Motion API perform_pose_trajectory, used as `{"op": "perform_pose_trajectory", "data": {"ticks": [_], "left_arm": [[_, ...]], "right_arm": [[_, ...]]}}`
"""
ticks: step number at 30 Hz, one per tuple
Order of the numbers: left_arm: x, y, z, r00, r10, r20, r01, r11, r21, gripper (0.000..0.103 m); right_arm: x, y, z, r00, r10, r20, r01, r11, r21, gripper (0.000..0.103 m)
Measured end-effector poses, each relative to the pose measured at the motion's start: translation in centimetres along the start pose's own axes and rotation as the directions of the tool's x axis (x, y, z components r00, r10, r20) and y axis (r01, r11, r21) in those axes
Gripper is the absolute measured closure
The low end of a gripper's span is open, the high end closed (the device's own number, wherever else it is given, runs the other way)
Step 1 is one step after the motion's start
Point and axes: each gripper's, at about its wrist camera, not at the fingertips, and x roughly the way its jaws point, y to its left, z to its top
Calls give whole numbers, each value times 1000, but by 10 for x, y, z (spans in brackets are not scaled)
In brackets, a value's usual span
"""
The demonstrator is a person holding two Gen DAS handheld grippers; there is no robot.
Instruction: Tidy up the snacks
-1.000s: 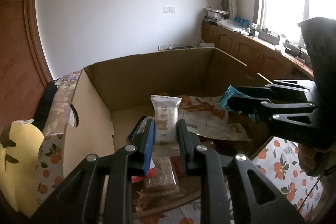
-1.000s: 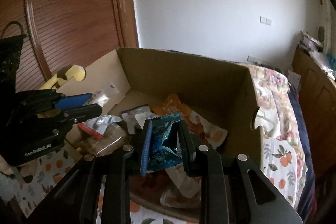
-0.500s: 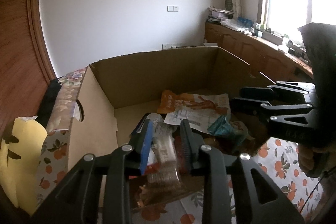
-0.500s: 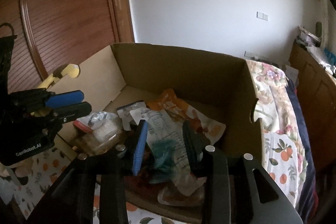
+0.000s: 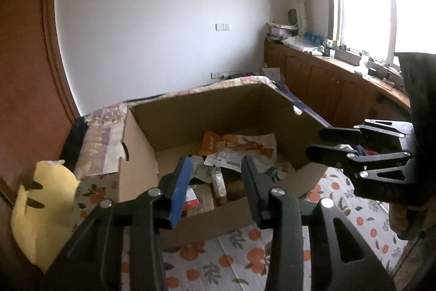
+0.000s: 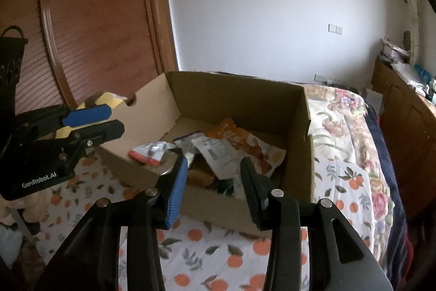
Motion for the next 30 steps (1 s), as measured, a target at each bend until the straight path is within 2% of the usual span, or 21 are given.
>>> {"op": "perform_pose_trajectory", "data": {"ticks": [9,11,13,16,18,21,22,30], "left_arm": [[-60,-12,-1,999,16,45,-16,1000,20,59],[-70,-14,-4,999,24,48,-25,1000,18,56],[-79,-14,-8,998,36,52,-37,999,16,55],[-90,-15,-16,997,60,52,-61,998,12,53],[-97,-14,-21,997,60,51,-60,998,-1,50],[-108,-11,-30,997,57,51,-57,998,-17,43],[-112,-10,-32,997,58,55,-57,998,-23,37],[-146,-11,-51,992,83,91,-76,994,-72,30]], "right_arm": [[-50,12,-11,999,3,44,-4,1000,20,57],[-60,15,-13,998,-1,57,-1,1000,24,52],[-70,17,-16,997,-8,73,6,1000,30,42],[-85,20,-20,996,-7,94,3,999,38,33],[-94,23,-23,994,-16,104,12,999,40,28],[-106,26,-29,992,-34,118,29,998,48,15],[-110,27,-31,992,-35,121,29,998,51,14],[-131,38,-47,993,-40,107,34,998,55,9]]}}
